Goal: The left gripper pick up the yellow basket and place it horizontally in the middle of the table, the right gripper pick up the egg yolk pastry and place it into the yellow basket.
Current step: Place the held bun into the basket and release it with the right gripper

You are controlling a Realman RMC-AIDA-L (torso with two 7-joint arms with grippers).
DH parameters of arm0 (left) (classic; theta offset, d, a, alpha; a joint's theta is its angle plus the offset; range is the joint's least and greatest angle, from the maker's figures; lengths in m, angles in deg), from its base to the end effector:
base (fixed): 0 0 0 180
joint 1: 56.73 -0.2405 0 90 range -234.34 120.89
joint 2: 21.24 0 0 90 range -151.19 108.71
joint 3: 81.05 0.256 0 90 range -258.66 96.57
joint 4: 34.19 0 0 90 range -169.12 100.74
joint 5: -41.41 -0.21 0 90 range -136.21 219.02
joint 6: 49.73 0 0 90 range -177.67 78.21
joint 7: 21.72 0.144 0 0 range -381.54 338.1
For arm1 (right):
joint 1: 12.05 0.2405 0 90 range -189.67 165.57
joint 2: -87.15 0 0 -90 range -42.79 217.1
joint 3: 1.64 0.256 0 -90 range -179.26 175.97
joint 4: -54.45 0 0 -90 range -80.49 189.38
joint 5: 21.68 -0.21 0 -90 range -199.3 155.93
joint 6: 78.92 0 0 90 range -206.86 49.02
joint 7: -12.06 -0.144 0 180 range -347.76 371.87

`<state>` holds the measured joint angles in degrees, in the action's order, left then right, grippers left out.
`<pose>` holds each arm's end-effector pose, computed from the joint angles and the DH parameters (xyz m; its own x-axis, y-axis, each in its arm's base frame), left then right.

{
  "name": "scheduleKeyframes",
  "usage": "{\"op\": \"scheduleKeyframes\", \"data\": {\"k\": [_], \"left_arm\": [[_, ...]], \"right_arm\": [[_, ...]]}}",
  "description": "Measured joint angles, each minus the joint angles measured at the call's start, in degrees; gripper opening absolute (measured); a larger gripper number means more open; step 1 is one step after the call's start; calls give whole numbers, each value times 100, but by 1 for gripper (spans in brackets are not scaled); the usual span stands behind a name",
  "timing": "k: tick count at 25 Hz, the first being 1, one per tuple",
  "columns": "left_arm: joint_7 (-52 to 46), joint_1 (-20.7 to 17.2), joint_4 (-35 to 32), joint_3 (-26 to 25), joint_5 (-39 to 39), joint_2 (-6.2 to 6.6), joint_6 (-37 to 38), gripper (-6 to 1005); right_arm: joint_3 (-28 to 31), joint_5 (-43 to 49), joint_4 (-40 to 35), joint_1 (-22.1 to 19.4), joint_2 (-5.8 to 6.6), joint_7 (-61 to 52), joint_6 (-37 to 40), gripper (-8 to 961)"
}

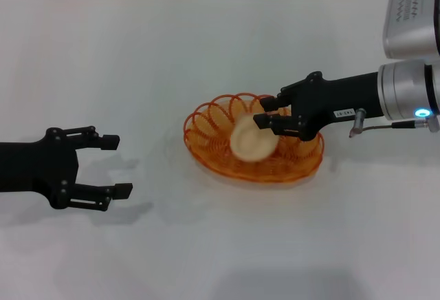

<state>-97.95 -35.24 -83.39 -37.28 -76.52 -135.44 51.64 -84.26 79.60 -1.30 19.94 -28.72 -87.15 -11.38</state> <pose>-0.2966 0.2837 0.0498 0.9046 0.2610 0.3372 0.3199 -0.9382 -0.1320 0.1712 0.3657 -0.0385 0.9346 -0.2243 -0.2762 -0.2809 -0.9416 -0.1857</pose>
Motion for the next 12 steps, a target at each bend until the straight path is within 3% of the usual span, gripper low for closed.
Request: {"op": "scheduleKeyframes", "data": {"k": [12], "left_arm": [[11,-55,-3,0,-5,-31,-84,892]], "right_arm": [[274,52,-134,-246,92,284,341,567]]}}
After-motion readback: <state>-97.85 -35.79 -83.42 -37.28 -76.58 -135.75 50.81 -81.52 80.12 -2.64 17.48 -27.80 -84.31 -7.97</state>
